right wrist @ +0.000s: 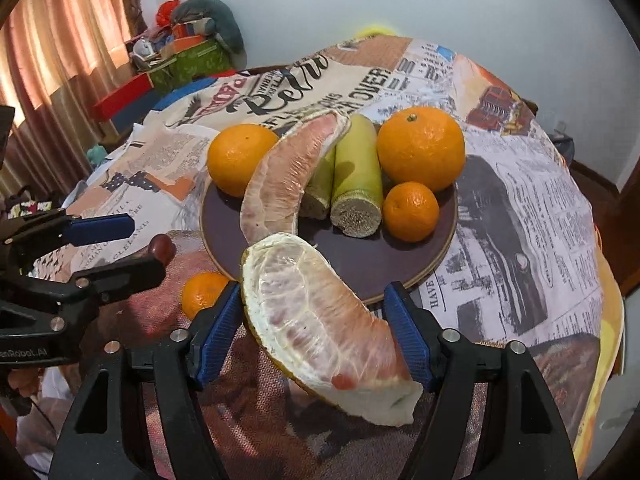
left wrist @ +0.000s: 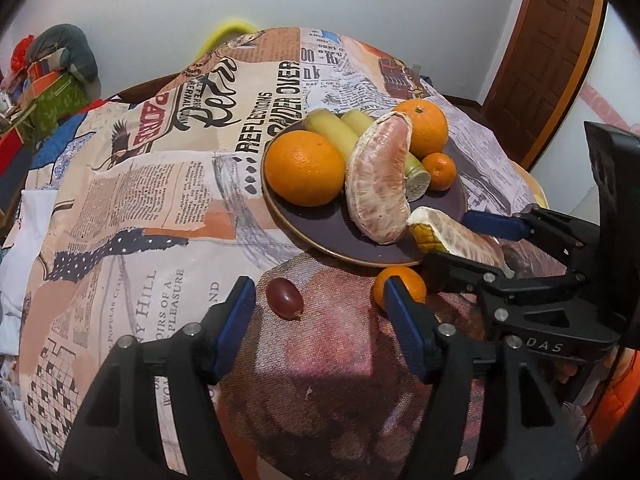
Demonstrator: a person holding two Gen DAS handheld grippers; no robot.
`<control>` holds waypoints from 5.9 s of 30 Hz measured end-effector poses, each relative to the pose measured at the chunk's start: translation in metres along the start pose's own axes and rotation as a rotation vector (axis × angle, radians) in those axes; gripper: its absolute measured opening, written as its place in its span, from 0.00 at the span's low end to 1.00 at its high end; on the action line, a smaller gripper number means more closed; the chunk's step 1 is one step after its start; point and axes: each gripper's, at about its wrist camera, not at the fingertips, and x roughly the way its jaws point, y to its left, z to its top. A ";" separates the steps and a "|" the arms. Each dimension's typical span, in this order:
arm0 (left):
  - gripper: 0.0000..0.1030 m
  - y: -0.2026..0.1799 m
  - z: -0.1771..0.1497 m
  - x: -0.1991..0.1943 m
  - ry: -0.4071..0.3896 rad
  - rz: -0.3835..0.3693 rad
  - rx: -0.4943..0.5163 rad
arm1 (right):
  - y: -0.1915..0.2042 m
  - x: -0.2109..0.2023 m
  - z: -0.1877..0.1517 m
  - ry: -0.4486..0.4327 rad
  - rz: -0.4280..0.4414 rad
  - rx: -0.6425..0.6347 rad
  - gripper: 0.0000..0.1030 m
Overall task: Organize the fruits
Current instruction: 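Grasp the second pomelo segment with the right tool while the left tool grasps a small mandarin, then place the mandarin on the plate with the left tool while the right tool carries the pomelo segment over, then lower the pomelo segment onto the plate and open the right tool, then grasp a dark red date with the left tool and carry it to the plate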
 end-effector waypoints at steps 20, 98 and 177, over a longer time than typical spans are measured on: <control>0.71 -0.032 -0.002 0.006 -0.002 -0.028 0.054 | -0.020 -0.039 -0.009 -0.074 -0.069 0.069 0.21; 0.33 0.009 0.047 0.043 -0.024 -0.049 -0.025 | -0.026 0.010 0.050 -0.145 0.019 0.159 0.48; 0.21 0.032 -0.014 0.015 0.026 -0.056 -0.044 | 0.016 0.002 -0.019 0.003 0.010 0.082 0.20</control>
